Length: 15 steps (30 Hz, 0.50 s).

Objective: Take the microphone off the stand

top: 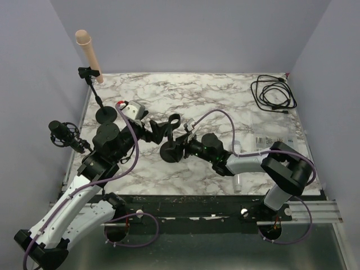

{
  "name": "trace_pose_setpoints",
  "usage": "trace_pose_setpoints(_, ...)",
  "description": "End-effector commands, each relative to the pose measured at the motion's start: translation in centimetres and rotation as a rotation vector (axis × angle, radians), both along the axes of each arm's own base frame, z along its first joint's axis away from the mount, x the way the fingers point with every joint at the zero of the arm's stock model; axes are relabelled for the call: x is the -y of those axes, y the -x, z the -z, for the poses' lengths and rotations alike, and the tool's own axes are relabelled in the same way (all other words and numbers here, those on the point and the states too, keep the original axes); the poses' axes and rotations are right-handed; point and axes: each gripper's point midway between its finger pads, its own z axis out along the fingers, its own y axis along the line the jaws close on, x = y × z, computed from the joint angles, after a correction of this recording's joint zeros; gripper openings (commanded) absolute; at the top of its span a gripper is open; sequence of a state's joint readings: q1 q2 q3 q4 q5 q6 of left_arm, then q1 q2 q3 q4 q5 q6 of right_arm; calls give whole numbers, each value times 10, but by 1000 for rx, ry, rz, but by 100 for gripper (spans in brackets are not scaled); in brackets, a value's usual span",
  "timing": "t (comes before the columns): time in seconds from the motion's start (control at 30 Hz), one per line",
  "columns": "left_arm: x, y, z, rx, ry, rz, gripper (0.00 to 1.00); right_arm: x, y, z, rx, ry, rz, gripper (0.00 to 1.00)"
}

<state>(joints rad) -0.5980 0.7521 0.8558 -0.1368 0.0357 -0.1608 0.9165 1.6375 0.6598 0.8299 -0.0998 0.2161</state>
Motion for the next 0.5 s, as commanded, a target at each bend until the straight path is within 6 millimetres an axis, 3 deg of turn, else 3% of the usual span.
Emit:
trace_pose_setpoints(0.0, -7, 2, -26, 93, 68, -32, 94, -13, -17, -30, 119, -107, 36, 79)
trace_pose_setpoints(0.2, -11, 0, -25, 87, 58, -55, 94, -13, -34, -16, 139, -79, 111, 64)
trace_pose_setpoints(0.47, -12, 0, -26, 86, 63, -63, 93, -13, -49, -12, 143, -76, 181, 50)
